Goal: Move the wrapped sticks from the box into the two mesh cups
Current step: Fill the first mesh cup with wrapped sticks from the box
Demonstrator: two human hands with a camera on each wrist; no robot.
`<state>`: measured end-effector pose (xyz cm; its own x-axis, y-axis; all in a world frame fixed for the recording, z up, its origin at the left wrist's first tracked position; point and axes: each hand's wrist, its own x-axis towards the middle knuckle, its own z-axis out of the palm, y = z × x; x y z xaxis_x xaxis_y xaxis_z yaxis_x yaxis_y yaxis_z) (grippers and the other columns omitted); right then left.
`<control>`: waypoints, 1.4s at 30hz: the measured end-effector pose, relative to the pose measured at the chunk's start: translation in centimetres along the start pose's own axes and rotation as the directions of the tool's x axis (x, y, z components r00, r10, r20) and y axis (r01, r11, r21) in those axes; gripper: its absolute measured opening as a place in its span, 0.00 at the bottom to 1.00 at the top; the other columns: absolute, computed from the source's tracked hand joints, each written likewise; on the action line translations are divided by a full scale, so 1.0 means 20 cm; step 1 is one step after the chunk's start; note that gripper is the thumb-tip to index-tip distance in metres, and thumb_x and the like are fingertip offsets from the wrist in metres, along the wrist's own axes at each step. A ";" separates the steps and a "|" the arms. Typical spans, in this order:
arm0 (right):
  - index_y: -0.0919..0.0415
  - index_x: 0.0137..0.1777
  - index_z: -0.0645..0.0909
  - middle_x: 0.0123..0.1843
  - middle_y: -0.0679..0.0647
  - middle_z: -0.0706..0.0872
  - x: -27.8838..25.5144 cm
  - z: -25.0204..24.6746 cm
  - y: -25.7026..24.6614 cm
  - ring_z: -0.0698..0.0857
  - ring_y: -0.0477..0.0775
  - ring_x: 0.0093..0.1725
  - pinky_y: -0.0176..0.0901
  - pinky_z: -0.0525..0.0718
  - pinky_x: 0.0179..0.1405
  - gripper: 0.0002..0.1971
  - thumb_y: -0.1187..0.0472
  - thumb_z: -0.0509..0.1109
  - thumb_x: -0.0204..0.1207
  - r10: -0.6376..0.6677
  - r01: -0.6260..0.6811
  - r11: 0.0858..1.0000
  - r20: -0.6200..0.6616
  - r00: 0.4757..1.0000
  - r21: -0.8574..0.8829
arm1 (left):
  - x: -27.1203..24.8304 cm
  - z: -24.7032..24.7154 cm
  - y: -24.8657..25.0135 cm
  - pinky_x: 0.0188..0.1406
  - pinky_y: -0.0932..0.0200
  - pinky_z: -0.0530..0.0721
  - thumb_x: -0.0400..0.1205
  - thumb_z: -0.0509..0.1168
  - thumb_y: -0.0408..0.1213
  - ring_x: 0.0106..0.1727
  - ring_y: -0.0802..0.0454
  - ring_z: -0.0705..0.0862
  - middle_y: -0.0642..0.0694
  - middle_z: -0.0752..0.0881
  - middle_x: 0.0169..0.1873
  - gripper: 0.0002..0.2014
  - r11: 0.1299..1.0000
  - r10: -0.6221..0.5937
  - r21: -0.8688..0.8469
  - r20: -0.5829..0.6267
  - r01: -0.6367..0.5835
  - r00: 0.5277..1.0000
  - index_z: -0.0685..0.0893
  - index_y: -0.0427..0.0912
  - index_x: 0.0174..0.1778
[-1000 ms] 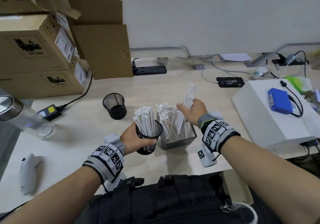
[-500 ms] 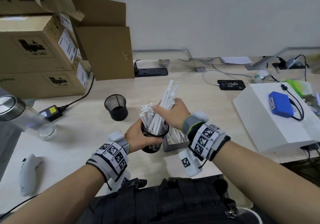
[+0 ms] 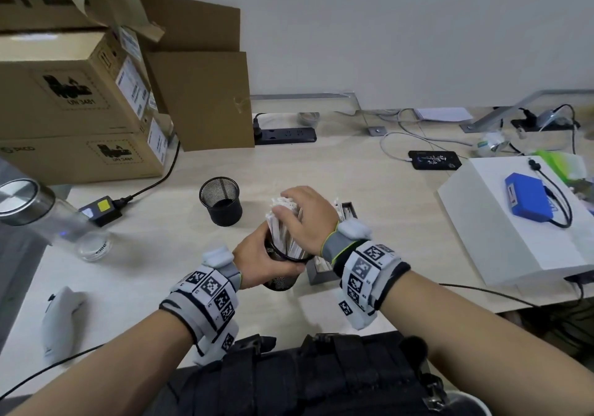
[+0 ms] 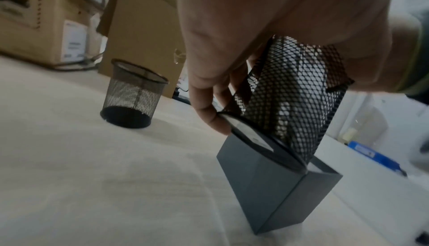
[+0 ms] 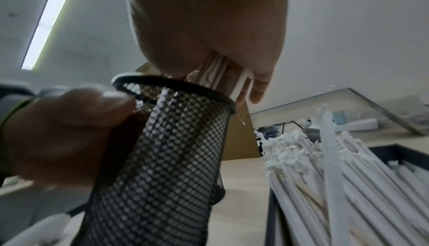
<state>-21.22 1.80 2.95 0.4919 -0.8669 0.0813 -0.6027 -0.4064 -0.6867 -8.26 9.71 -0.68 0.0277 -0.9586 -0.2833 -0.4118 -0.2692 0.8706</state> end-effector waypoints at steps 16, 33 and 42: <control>0.41 0.72 0.69 0.67 0.48 0.80 0.00 0.05 -0.02 0.81 0.52 0.62 0.45 0.78 0.60 0.36 0.35 0.74 0.64 0.107 -0.104 0.993 0.065 0.992 -0.051 | 0.01 0.00 0.01 0.35 0.80 0.75 0.62 0.84 0.38 0.42 0.75 0.83 0.65 0.82 0.41 0.30 0.997 0.056 0.063 -0.060 -0.052 0.997 0.75 0.51 0.54; 0.52 0.52 0.81 0.50 0.47 0.87 0.01 -0.20 0.35 0.85 0.51 0.49 0.46 0.84 0.54 0.10 0.48 0.70 0.76 0.444 -0.447 0.892 -0.054 0.894 -0.067 | 0.02 -0.02 -0.17 0.65 0.49 0.81 0.49 0.84 0.51 0.63 0.51 0.84 0.52 0.87 0.59 0.50 0.941 -0.180 -0.312 -0.139 0.129 0.974 0.76 0.49 0.70; 0.57 0.61 0.70 0.52 0.58 0.84 -0.12 -0.03 0.44 0.84 0.63 0.49 0.45 0.76 0.41 0.23 0.44 0.70 0.75 0.552 -0.521 0.779 -0.012 0.834 -0.350 | 0.01 0.02 -0.24 0.70 0.45 0.78 0.51 0.86 0.50 0.66 0.52 0.82 0.53 0.85 0.63 0.52 0.961 -0.198 -0.216 -0.100 0.174 0.975 0.73 0.50 0.74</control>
<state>-28.04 0.25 -2.88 0.0698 -0.9505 -0.3026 -0.9452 0.0339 -0.3246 -6.68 10.77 -5.04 0.1994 -0.8905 -0.4090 -0.1945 -0.4450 0.8742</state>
